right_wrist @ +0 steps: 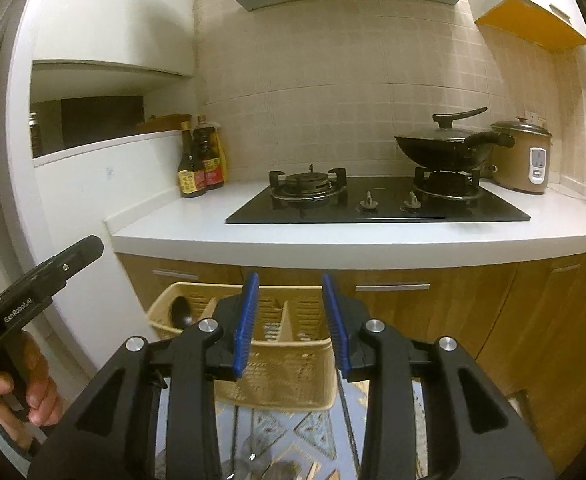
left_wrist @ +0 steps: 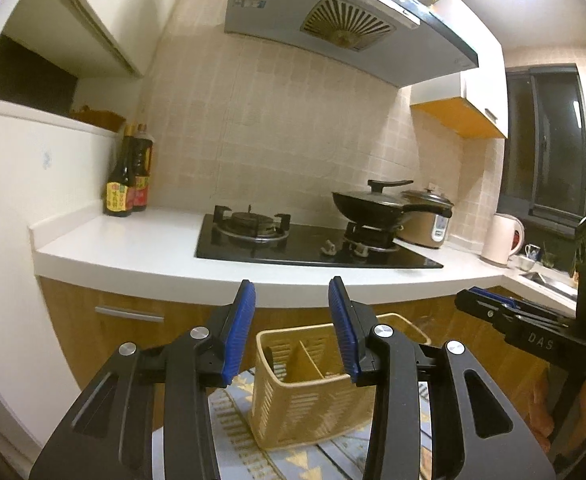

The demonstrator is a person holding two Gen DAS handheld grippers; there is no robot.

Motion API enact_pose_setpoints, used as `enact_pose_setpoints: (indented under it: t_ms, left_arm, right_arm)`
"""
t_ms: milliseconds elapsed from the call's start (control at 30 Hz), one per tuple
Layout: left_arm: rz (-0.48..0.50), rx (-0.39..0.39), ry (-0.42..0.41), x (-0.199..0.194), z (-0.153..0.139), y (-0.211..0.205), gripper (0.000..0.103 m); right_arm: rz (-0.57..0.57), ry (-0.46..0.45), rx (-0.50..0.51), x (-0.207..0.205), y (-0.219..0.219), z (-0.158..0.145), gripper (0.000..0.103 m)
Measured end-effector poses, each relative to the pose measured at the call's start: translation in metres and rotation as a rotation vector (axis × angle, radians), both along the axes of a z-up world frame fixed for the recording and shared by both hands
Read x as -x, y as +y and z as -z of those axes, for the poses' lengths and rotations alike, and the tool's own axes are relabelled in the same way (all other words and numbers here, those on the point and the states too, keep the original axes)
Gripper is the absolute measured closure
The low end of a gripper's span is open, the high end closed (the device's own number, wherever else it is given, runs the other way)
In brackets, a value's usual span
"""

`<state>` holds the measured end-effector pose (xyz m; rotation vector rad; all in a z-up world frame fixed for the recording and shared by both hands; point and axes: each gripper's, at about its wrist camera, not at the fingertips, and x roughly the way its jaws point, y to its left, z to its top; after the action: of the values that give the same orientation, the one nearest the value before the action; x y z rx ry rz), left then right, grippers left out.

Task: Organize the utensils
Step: 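Open the right tool to drop the clear spoon into the caddy, then grasp another clear spoon from the table with the left tool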

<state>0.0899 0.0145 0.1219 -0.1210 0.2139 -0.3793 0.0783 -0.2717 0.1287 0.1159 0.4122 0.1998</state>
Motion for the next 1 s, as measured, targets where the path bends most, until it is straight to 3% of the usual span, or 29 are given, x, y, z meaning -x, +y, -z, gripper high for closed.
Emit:
enact_pose_setpoints:
  t_ms: [300,467,767,833,900,1000]
  left_arm:
    - [0.045,-0.054,0.003,0.049,-0.014,-0.004,0.066]
    - [0.071,-0.116,0.078,0.060,-0.009,-0.012,0.064]
    - [0.170,-0.272,0.414,0.034,0.051,-0.034,0.064]
    - [0.190,-0.302,0.486,0.027,0.070,-0.038,0.064]
    - [0.223,-0.306,0.568,0.021,0.089,-0.040,0.064]
    - [0.306,-0.281,0.689,0.011,0.113,-0.041,0.064]
  right_arm:
    - [-0.023,0.052,0.023,0.043,0.010,-0.025,0.073]
    - [-0.033,0.131,0.112,0.057,0.027,-0.019,0.073]
    - [-0.100,0.415,0.158,0.058,0.033,0.034,0.072]
    - [-0.107,0.471,0.158,0.056,0.031,0.050,0.065]
    - [-0.106,0.518,0.155,0.053,0.028,0.063,0.052]
    - [-0.110,0.612,0.151,0.050,0.022,0.087,0.052]
